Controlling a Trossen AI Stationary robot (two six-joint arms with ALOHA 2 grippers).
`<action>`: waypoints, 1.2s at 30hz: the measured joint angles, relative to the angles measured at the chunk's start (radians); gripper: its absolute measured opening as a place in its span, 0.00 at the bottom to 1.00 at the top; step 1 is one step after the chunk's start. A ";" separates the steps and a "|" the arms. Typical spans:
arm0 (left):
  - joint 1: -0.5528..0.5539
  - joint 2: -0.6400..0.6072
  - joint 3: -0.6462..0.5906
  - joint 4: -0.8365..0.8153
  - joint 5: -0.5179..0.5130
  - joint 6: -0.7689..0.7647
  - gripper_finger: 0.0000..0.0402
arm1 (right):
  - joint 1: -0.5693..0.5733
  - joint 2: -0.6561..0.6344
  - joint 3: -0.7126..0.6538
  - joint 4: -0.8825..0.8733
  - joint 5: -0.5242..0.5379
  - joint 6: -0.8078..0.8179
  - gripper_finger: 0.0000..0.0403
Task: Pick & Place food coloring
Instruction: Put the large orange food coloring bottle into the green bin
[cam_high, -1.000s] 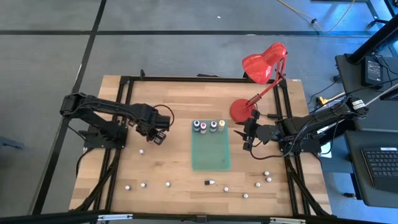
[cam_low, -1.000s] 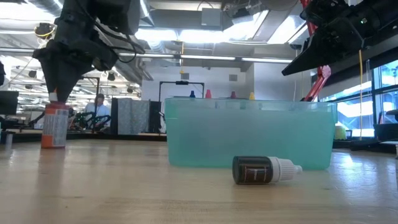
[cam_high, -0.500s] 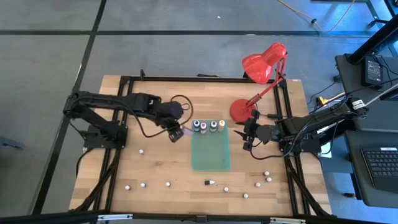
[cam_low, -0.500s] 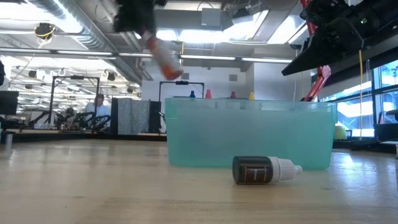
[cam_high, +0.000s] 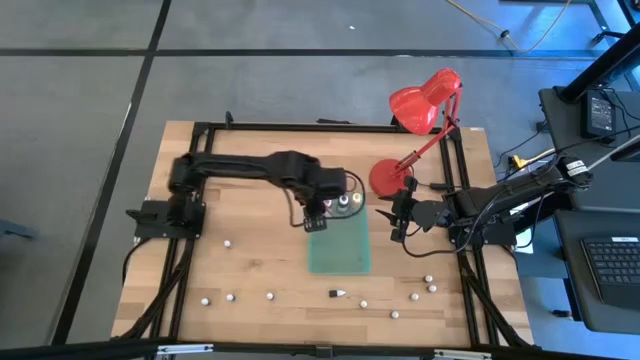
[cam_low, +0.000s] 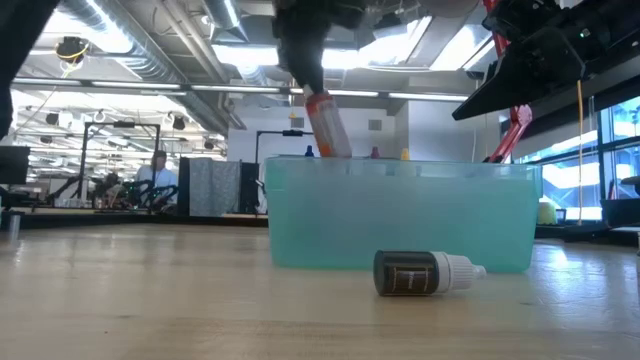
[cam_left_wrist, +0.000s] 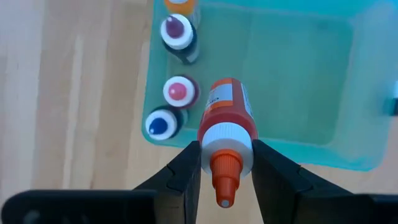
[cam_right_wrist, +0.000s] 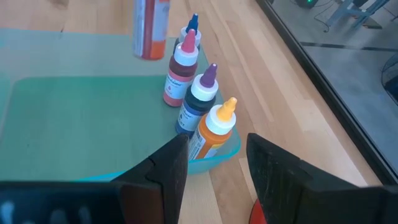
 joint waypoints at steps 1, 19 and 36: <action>-0.003 0.027 0.025 -0.021 0.001 0.017 0.27 | 0.000 0.000 0.000 0.000 0.000 0.000 0.41; -0.023 0.181 0.067 -0.084 -0.167 -0.164 0.27 | 0.000 0.000 0.000 -0.002 0.000 -0.002 0.41; -0.047 0.187 0.067 0.017 -0.121 -0.130 0.27 | 0.000 0.000 0.000 -0.003 0.000 -0.002 0.41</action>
